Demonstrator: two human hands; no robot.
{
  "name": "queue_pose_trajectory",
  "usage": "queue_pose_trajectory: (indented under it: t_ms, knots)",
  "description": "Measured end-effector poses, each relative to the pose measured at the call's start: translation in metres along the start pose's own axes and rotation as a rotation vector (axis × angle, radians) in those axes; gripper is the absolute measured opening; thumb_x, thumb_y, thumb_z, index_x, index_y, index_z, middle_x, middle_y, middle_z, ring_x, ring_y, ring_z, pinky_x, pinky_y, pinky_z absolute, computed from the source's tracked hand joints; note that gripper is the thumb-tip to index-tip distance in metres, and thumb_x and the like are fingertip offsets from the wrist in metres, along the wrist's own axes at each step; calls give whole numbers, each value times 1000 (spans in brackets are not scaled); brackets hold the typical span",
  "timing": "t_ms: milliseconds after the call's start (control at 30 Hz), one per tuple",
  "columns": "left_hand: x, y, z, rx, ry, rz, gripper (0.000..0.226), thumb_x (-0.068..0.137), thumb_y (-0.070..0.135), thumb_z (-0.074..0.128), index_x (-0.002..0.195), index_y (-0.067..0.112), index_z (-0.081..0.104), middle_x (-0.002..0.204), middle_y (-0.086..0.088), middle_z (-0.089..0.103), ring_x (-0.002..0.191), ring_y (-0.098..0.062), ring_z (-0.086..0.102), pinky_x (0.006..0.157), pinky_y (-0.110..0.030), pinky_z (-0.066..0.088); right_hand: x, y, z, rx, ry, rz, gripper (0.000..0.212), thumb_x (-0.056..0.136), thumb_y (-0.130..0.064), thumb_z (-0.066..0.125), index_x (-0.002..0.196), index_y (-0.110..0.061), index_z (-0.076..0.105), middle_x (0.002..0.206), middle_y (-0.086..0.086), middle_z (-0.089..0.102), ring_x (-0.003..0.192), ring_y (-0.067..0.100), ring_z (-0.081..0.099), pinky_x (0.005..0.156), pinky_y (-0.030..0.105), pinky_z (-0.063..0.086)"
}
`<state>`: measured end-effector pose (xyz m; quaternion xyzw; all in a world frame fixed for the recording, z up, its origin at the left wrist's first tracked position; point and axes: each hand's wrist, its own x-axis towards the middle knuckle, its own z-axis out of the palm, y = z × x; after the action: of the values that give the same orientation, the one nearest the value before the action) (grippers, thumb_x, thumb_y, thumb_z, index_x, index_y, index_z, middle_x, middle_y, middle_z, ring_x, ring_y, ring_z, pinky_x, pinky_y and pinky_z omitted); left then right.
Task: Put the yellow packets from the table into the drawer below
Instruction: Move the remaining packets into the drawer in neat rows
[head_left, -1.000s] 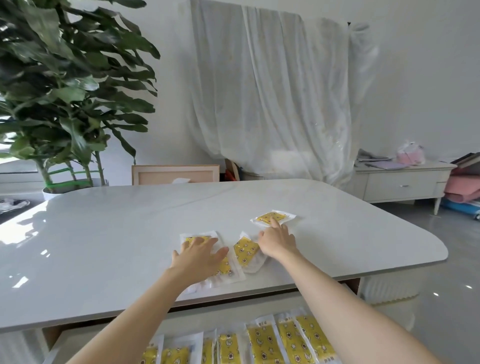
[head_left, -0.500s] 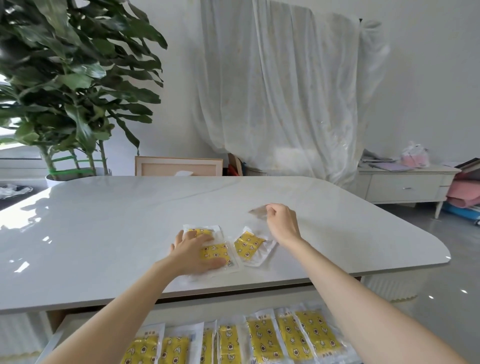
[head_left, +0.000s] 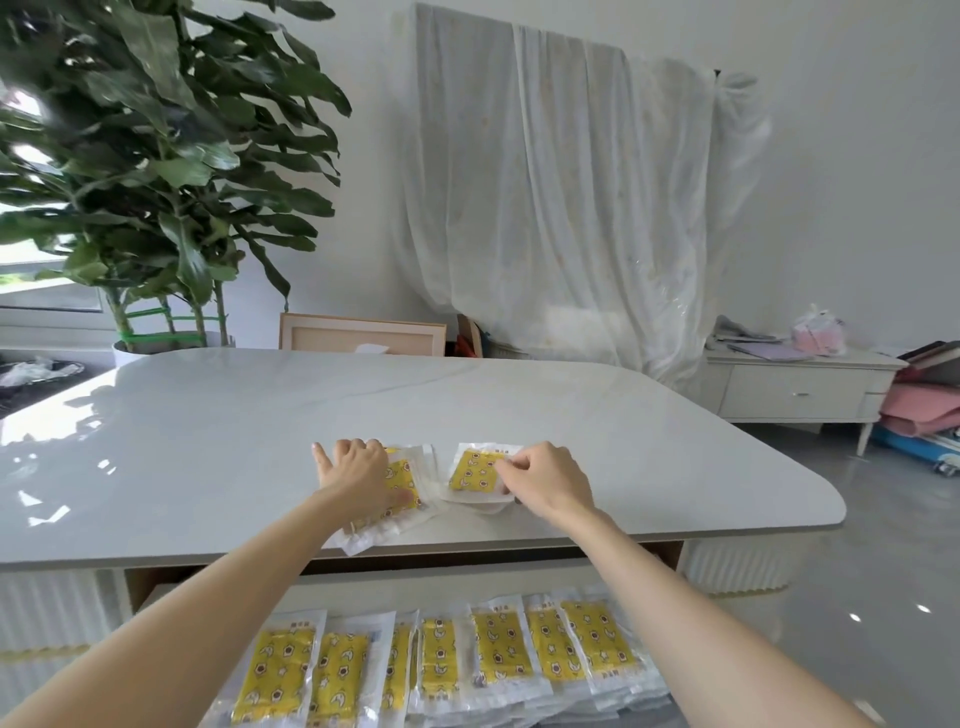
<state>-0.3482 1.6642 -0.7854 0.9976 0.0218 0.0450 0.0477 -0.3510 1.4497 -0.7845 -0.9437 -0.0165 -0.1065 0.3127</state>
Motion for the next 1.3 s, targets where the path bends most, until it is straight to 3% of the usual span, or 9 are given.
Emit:
queue_pose_trajectory:
  t_ms: [100, 167, 233, 300, 533, 767, 900, 1100, 1300]
  knots:
    - [-8, 0, -7, -52, -31, 13, 54, 92, 49, 50, 119, 3, 44, 128, -12, 50, 131, -32, 35, 115, -56, 11, 2, -5, 1, 23, 182, 94, 28, 87, -30, 45, 66, -12, 47, 69, 0, 53, 61, 20, 45, 57, 27, 33]
    - [-15, -1, -11, -64, -28, 31, 47, 94, 44, 49, 117, 3, 44, 123, -13, 53, 124, -32, 42, 114, -50, 19, 7, -9, 6, 48, 142, 170, 19, 92, -33, 45, 91, -16, 52, 94, 2, 55, 86, 23, 53, 68, 29, 38]
    - [-19, -4, -15, -116, -21, 53, 42, 96, 39, 49, 116, 3, 44, 119, -13, 55, 113, -30, 48, 102, -40, 34, 12, -11, 18, 26, 45, 248, 42, 92, -43, 45, 123, -14, 43, 121, 7, 49, 114, 28, 46, 84, 35, 39]
    - [-22, -6, -19, -246, -41, 43, 38, 95, 35, 52, 117, 5, 44, 111, -10, 55, 97, -26, 51, 82, -33, 40, 15, -11, 30, -69, 27, 289, 57, 91, -52, 42, 132, -14, 33, 130, 13, 45, 123, 32, 38, 94, 40, 36]
    - [-24, -23, -20, -720, -11, -150, 39, 94, 31, 54, 124, 7, 46, 104, -6, 54, 83, -23, 58, 72, -33, 47, 29, -17, 48, -195, -39, 298, 80, 83, -65, 49, 144, -19, 24, 138, 12, 45, 130, 32, 29, 101, 40, 29]
    - [-24, -40, -23, -1085, 13, -345, 55, 92, 34, 59, 135, 3, 41, 98, -8, 56, 86, -25, 56, 75, -32, 43, 35, -16, 38, 280, -209, 245, 88, 72, -22, 81, 146, -25, 34, 147, 2, 39, 136, 22, 35, 110, 30, 33]
    - [-28, -38, -27, -1123, 27, -347, 42, 93, 28, 58, 124, 2, 48, 74, -2, 52, 70, -22, 56, 67, -31, 45, 35, -20, 38, 260, -137, 288, 78, 73, -21, 79, 141, -25, 42, 143, 2, 42, 132, 23, 39, 107, 32, 38]
    - [-26, -38, -28, -1196, 38, -344, 23, 93, 29, 59, 85, 10, 47, 74, -3, 55, 71, -22, 59, 65, -31, 48, 31, -32, 41, -26, -31, 373, 85, 71, -63, 66, 136, -20, 32, 135, 10, 40, 125, 32, 36, 95, 36, 37]
    - [-24, -41, -27, -1214, 16, -366, 29, 93, 28, 59, 71, 13, 47, 71, -3, 56, 61, -15, 54, 51, -25, 40, 37, -38, 46, -5, -84, 436, 91, 65, -50, 79, 133, -14, 31, 133, 10, 43, 121, 30, 48, 93, 35, 44]
